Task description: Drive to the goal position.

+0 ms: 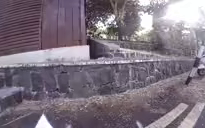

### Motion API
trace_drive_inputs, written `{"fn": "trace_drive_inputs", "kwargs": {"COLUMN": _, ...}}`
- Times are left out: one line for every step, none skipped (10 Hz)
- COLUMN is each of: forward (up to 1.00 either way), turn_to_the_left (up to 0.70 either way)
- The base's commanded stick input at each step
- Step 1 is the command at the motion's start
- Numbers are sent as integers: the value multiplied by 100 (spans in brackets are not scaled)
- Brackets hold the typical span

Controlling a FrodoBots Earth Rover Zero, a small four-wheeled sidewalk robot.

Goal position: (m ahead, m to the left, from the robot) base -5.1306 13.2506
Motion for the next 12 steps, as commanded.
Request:
{"fn": "trace_drive_inputs", "kwargs": {"forward": 0, "turn_to_the_left": 70}}
{"fn": "trace_drive_inputs", "kwargs": {"forward": 0, "turn_to_the_left": 70}}
{"fn": "trace_drive_inputs", "kwargs": {"forward": 0, "turn_to_the_left": 70}}
{"fn": "trace_drive_inputs", "kwargs": {"forward": 0, "turn_to_the_left": 70}}
{"fn": "trace_drive_inputs", "kwargs": {"forward": 0, "turn_to_the_left": 70}}
{"fn": "trace_drive_inputs", "kwargs": {"forward": 0, "turn_to_the_left": 70}}
{"fn": "trace_drive_inputs", "kwargs": {"forward": 0, "turn_to_the_left": 70}}
{"fn": "trace_drive_inputs", "kwargs": {"forward": 0, "turn_to_the_left": 70}}
{"fn": "trace_drive_inputs", "kwargs": {"forward": 0, "turn_to_the_left": 70}}
{"fn": "trace_drive_inputs", "kwargs": {"forward": 0, "turn_to_the_left": 70}}
{"fn": "trace_drive_inputs", "kwargs": {"forward": 0, "turn_to_the_left": 70}}
{"fn": "trace_drive_inputs", "kwargs": {"forward": 0, "turn_to_the_left": 70}}
